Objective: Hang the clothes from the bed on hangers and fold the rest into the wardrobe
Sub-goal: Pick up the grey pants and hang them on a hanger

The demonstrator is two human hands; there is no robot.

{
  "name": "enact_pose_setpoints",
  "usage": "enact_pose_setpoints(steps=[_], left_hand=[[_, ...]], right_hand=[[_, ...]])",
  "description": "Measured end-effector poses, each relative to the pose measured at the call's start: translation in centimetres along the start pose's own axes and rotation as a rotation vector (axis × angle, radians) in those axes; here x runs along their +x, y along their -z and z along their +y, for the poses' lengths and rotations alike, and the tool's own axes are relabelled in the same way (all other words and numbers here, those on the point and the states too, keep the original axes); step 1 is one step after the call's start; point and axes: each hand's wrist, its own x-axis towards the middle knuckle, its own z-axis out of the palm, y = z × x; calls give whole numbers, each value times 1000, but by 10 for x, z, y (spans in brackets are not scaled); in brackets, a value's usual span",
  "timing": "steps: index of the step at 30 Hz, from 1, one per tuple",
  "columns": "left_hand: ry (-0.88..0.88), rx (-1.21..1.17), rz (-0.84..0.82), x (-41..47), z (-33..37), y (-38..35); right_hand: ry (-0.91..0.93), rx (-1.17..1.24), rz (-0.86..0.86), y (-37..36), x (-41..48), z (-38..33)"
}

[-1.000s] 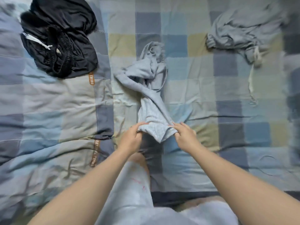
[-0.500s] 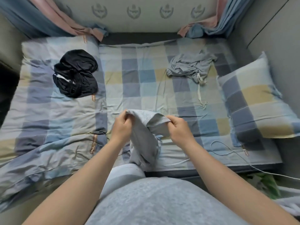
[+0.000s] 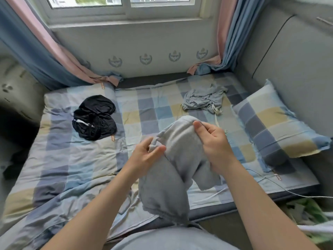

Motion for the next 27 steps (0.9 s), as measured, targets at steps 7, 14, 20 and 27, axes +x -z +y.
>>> enact_pose_setpoints(steps=[7, 14, 20, 27], left_hand=[[228, 254, -311, -44, -47, 6], [243, 181, -10, -55, -42, 46], [201, -117, 104, -51, 16, 72], [263, -439, 265, -59, 50, 83]], right_hand=[[92, 49, -51, -31, -21, -35], [141, -79, 117, -45, -11, -45], [76, -139, 228, -64, 9, -21], [37, -243, -35, -92, -11, 6]])
